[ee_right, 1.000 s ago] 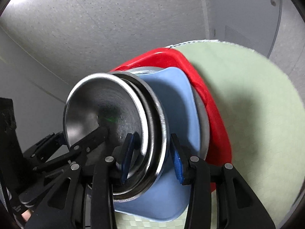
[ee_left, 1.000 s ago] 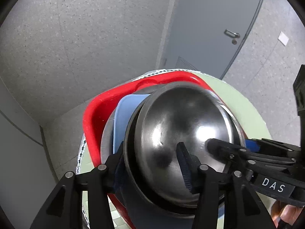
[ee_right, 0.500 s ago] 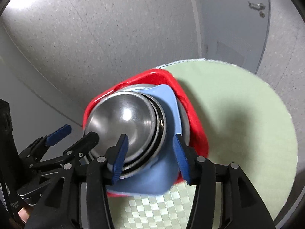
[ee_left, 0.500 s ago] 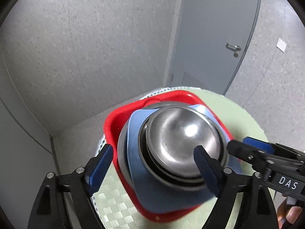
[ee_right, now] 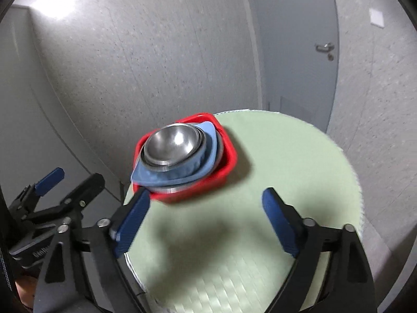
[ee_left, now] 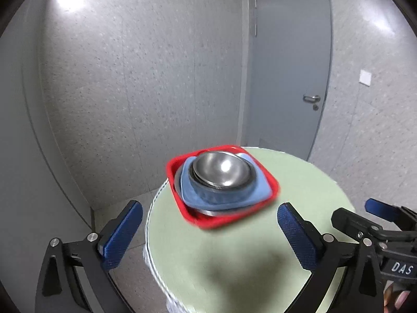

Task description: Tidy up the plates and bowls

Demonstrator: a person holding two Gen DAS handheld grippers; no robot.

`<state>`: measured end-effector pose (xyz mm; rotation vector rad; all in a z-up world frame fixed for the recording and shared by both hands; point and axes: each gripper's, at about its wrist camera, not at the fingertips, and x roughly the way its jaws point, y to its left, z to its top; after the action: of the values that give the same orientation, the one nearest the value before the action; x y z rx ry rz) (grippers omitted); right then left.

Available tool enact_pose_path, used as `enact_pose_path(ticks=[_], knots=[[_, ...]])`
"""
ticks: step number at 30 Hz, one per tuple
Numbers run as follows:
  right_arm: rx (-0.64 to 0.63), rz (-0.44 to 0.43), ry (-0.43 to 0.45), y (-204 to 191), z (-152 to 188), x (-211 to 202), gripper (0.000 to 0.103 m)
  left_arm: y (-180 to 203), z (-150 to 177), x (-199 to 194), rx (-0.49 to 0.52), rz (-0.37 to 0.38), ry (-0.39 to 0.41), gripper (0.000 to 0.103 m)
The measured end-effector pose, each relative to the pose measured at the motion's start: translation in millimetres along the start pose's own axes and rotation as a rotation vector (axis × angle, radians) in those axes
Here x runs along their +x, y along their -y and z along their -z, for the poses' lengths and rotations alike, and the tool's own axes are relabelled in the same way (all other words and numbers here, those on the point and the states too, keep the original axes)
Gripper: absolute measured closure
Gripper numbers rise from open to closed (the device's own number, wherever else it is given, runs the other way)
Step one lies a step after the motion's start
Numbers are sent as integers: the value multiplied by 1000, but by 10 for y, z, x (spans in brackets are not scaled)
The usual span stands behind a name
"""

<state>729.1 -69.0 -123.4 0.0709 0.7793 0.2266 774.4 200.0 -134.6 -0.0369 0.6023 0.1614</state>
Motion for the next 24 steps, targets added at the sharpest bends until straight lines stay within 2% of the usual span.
enact_pose_path(ticks=[11, 18, 24], knots=[[-64, 3, 140, 297, 1186, -1627, 0, 762, 1289, -2140, 1, -47, 114, 1], [-77, 52, 192, 372, 1875, -2604, 0, 1070, 1970, -3262, 1, -6, 163, 1], [-67, 111, 241, 345, 2414, -3225, 0, 1083, 2489, -4050, 10, 36, 210, 1]])
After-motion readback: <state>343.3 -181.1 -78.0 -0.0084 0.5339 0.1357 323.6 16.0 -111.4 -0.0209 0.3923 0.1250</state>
